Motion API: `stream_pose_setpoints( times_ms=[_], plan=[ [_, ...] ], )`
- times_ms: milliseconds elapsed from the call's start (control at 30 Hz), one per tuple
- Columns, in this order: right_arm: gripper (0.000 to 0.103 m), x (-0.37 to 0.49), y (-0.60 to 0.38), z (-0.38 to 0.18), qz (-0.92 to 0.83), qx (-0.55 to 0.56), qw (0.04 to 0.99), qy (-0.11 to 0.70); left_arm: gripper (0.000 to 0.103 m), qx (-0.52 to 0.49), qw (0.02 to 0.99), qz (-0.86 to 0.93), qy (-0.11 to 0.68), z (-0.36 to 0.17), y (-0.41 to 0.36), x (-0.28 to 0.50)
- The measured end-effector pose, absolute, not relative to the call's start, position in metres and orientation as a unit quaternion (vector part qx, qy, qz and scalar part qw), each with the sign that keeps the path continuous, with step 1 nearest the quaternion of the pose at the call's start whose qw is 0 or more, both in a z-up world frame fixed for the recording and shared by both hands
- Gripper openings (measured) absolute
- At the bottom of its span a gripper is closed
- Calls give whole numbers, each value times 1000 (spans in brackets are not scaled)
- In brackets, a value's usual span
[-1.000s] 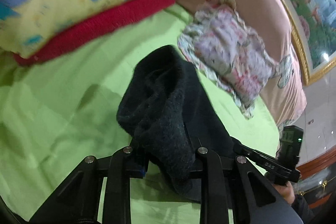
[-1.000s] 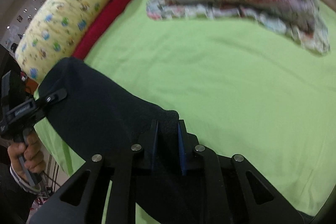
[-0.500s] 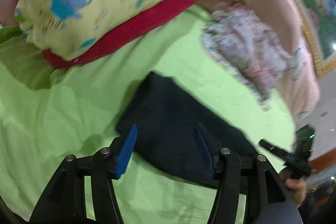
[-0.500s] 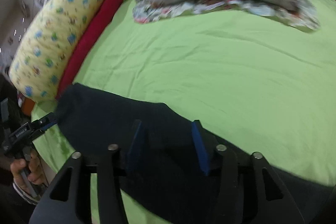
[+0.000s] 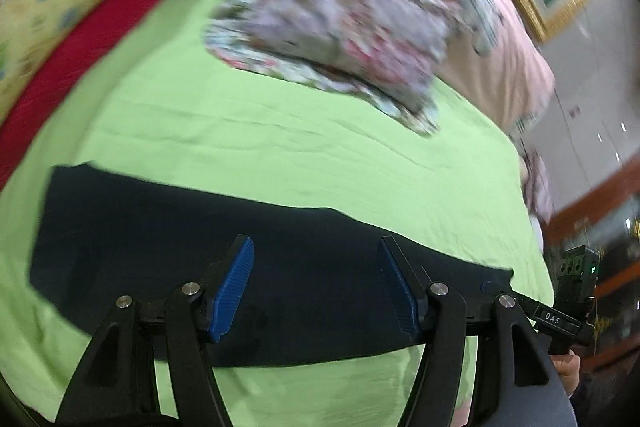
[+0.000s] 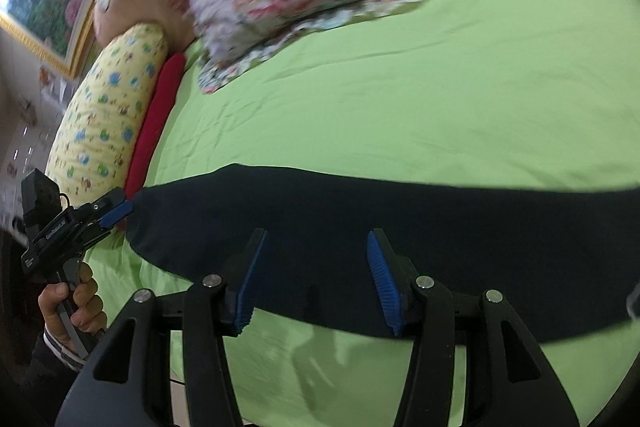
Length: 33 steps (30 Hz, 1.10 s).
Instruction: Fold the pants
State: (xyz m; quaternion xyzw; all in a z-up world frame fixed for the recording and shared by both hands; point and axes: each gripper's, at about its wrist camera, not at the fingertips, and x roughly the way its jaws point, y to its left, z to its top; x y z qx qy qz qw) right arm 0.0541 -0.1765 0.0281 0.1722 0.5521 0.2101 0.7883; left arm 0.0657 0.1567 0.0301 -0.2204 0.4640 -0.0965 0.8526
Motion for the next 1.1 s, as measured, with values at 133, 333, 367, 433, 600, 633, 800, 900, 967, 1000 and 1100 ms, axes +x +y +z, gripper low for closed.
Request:
stream_pose_setpoints(
  times_ms=[133, 333, 367, 433, 600, 633, 800, 900, 967, 1000, 1100],
  plan=[
    [52, 34, -209, 29, 174, 198, 799, 541, 67, -201, 843, -137, 480, 29, 117, 80],
    [52, 2, -255, 20, 115, 248, 799, 535, 71, -157, 822, -206, 508, 27, 44, 100],
    [52, -3, -262, 18, 105, 255, 799, 534, 71, -149, 817, -216, 513, 26, 32, 102],
    [52, -14, -277, 15, 82, 273, 799, 530, 71, -131, 806, -241, 525, 23, 7, 108],
    [52, -33, -307, 8, 36, 312, 797, 516, 71, -77, 787, -287, 541, 21, -50, 115],
    [52, -36, -313, 7, 27, 319, 798, 511, 72, -69, 783, -295, 543, 20, -61, 116],
    [52, -46, -329, 6, 4, 338, 797, 499, 72, -39, 769, -325, 549, 22, -101, 123],
    [52, -50, -337, 5, -7, 344, 797, 497, 72, -24, 762, -340, 551, 22, -121, 127],
    [52, -52, -342, 4, -17, 350, 795, 495, 72, -12, 756, -348, 555, 20, -133, 130],
    [52, -53, -345, 4, -21, 352, 795, 494, 72, -3, 752, -353, 557, 19, -141, 132],
    [52, -53, -356, -1, -35, 364, 791, 490, 73, 20, 744, -364, 561, 15, -157, 135]
  ],
)
